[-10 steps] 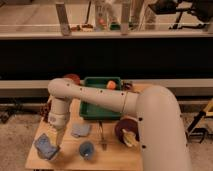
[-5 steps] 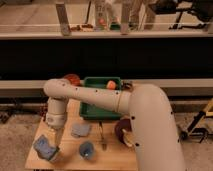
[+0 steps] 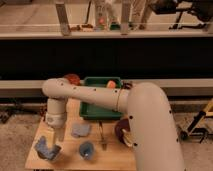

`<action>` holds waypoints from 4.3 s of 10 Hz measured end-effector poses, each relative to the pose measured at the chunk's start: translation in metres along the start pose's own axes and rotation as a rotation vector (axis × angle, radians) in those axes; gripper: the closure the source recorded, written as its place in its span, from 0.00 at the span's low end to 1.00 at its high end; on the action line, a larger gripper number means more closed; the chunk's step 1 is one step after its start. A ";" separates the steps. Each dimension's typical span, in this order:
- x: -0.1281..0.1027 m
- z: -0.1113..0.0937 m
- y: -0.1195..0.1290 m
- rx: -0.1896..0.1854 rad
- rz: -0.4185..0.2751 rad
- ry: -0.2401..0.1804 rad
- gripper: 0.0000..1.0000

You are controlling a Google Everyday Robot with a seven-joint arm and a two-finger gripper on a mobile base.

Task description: Place sponge in paper cup

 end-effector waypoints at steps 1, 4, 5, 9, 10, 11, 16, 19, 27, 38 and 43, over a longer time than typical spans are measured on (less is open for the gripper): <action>0.001 -0.001 -0.002 -0.001 -0.011 0.006 0.20; 0.005 -0.005 -0.008 -0.014 -0.076 0.027 0.20; 0.006 -0.006 -0.009 -0.022 -0.093 0.036 0.20; 0.008 -0.009 -0.010 -0.037 -0.121 0.053 0.20; 0.008 -0.009 -0.010 -0.037 -0.121 0.053 0.20; 0.008 -0.009 -0.011 -0.037 -0.121 0.053 0.20; 0.008 -0.009 -0.011 -0.037 -0.122 0.053 0.20; 0.008 -0.009 -0.011 -0.036 -0.123 0.053 0.20; 0.008 -0.009 -0.011 -0.036 -0.123 0.053 0.20; 0.008 -0.009 -0.011 -0.036 -0.123 0.053 0.20; 0.008 -0.008 -0.011 -0.035 -0.123 0.052 0.20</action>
